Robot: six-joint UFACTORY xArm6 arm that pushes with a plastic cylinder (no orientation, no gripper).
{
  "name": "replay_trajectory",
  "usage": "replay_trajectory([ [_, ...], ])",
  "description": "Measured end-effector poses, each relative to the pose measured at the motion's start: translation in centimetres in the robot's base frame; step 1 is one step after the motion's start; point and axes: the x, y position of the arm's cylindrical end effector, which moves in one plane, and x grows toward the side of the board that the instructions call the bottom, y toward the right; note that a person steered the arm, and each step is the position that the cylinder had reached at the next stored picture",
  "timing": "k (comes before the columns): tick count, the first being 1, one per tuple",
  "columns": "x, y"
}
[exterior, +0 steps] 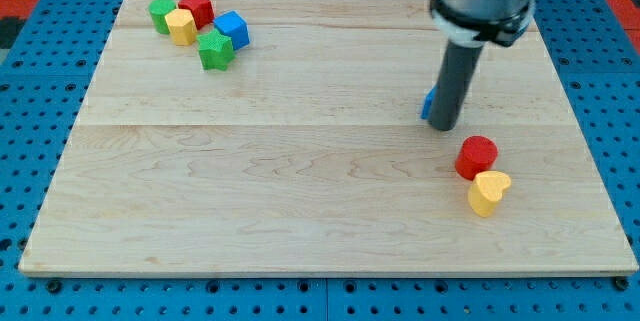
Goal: Move the green star away from the blue cube
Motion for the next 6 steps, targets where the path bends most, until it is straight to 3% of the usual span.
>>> replay_trajectory([
  [1, -5.2, -0.8],
  [2, -4.3, 0.5],
  [3, -5.6, -11.8],
  [4, -11.1, -20.2],
  [6, -11.0, -31.6],
])
